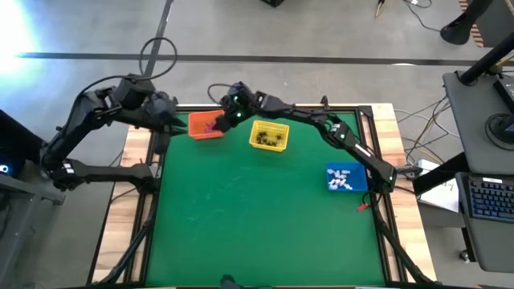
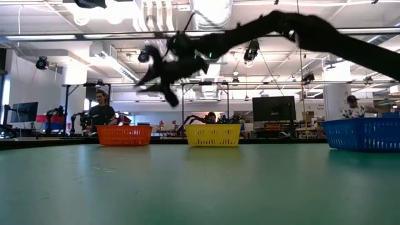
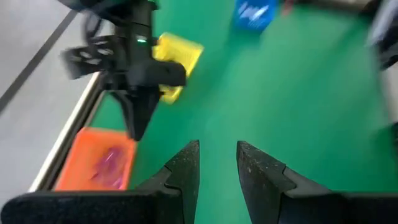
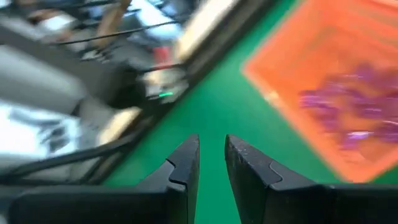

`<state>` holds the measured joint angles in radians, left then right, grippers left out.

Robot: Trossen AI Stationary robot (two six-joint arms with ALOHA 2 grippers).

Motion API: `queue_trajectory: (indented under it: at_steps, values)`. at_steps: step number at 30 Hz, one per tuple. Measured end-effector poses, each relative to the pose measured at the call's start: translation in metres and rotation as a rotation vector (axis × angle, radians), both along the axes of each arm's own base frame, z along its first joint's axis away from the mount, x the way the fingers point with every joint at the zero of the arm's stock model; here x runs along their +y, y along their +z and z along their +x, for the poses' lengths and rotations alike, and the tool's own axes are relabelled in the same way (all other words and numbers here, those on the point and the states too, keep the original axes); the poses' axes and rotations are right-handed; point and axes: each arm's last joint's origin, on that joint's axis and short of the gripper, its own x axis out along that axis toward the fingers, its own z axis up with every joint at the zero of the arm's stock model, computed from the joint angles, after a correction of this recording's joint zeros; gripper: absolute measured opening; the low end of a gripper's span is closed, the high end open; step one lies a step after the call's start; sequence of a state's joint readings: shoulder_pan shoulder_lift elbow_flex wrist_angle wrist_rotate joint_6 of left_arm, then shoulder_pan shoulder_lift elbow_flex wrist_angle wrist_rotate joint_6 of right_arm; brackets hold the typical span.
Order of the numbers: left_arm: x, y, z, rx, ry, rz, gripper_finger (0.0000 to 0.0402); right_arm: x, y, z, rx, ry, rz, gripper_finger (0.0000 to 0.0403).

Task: Sort Halloween decoration
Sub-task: Return to Home Position

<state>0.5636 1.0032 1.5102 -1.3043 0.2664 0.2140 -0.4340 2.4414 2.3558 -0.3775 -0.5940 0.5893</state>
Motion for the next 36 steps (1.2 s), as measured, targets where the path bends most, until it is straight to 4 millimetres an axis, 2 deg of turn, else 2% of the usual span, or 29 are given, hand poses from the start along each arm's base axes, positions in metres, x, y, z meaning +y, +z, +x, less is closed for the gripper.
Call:
queue_trajectory:
  at_steps: [4, 9, 12, 16, 20, 22, 25, 32, 36]
  values:
    - [-0.01, -0.002, -0.009, -0.163, -0.067, -0.029, 0.0088, 0.025, 0.047, -0.014, 0.0, 0.089, -0.018, 0.0068]
    - [-0.024, -0.028, -0.028, -0.25, -0.057, -0.048, 0.0088, 0.082, 0.099, -0.043, 0.095, 0.233, -0.128, 0.0072]
    - [-0.031, -0.046, -0.04, -0.325, -0.042, -0.036, 0.0088, 0.118, 0.134, -0.061, 0.112, 0.248, -0.221, 0.0072]
    - [-0.039, -0.064, -0.053, -0.462, -0.013, -0.03, 0.0088, 0.163, 0.174, -0.084, 0.088, 0.247, -0.344, 0.0068]
    - [-0.048, -0.076, -0.066, -0.614, -0.031, -0.028, 0.0088, 0.198, 0.21, -0.114, 0.015, 0.327, -0.438, 0.007]
    - [-0.052, -0.079, -0.072, -0.694, -0.039, -0.008, 0.0088, 0.21, 0.224, -0.133, 0.021, 0.338, -0.411, 0.0071]
    - [-0.058, -0.085, -0.082, -0.788, -0.063, 0.031, 0.0088, 0.23, 0.24, -0.153, 0.05, 0.26, -0.295, 0.0068]
    - [-0.068, -0.115, -0.097, -0.842, -0.08, 0.066, 0.0088, 0.289, 0.276, -0.197, -0.063, 0.103, -0.517, 0.0073]
    - [-0.066, -0.128, -0.094, -0.826, -0.08, 0.05, 0.0088, 0.32, 0.297, -0.218, -0.228, 0.157, -0.562, 0.0075]
